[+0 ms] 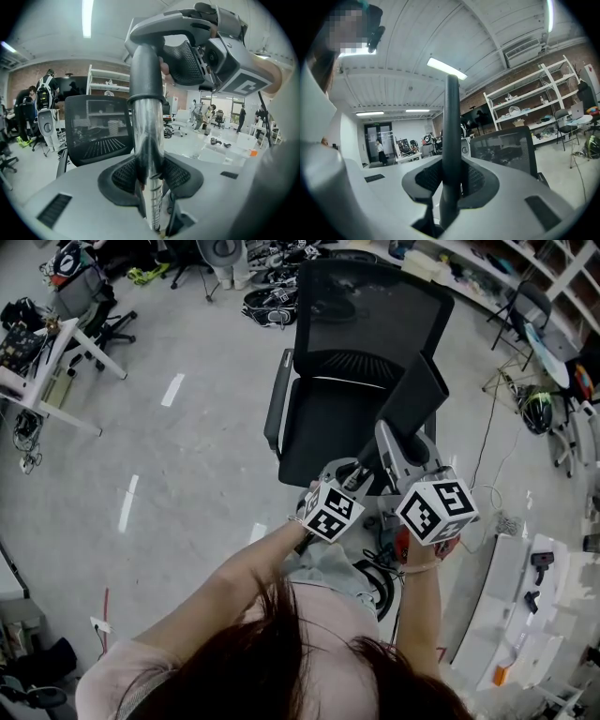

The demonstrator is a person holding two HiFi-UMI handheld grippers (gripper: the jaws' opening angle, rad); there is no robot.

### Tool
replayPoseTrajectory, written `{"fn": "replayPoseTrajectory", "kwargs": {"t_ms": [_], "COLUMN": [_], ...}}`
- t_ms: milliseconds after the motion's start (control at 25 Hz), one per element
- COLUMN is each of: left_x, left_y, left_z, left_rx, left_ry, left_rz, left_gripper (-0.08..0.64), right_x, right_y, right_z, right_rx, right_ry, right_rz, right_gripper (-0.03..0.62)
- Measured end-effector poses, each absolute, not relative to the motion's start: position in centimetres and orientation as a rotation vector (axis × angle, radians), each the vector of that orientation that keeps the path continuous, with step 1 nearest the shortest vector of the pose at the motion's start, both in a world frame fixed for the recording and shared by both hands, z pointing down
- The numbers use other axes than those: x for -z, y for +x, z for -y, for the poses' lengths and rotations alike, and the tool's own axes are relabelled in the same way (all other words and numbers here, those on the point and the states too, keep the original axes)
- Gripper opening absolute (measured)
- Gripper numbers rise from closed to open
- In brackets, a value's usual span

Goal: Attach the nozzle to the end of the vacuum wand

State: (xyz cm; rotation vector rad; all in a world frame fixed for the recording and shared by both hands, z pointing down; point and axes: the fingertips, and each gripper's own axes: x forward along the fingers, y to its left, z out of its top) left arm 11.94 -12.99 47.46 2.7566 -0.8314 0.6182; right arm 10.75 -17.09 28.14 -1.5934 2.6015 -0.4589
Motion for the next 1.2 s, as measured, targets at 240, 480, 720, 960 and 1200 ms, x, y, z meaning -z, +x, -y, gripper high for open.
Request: {"fn": "replayPoseTrajectory", "kwargs": {"t_ms": [240, 480, 720, 960, 1200], "left_x": [-47.6, -47.0, -46.6, -46.0, -45.4], "left_y": [12.4, 12.1, 11.8, 10.7, 9.3], "left_z": [12.5, 11.7, 10.4, 9.2, 7.5], "left_rx": [-0.628, -0.621, -0.608, -0.597, -0.584], "left_ry": [2.782, 2.834, 2.872, 2.897, 2.927], "left_rz": [0.817, 0.792, 0.775, 0.762, 0.747], "left_gripper": [0.150, 0.150, 0.150, 0.151, 0.152], "right_x": [-28.5, -28.2, -27.9, -27.3, -26.8], "right_y": [10.4, 10.5, 10.1, 8.8, 7.2], "right_z": [17.3, 16.4, 14.8, 13.5, 11.8], "right_rx": [0.476, 0.539, 0.525, 0.504, 0.479], "right_ry": [-1.665, -1.590, -1.599, -1.682, -1.771], "right_rz": [-2.645, -2.626, -2.625, -2.601, -2.571], "right_gripper": [0.103, 0.103, 0.103, 0.103, 0.103]}}
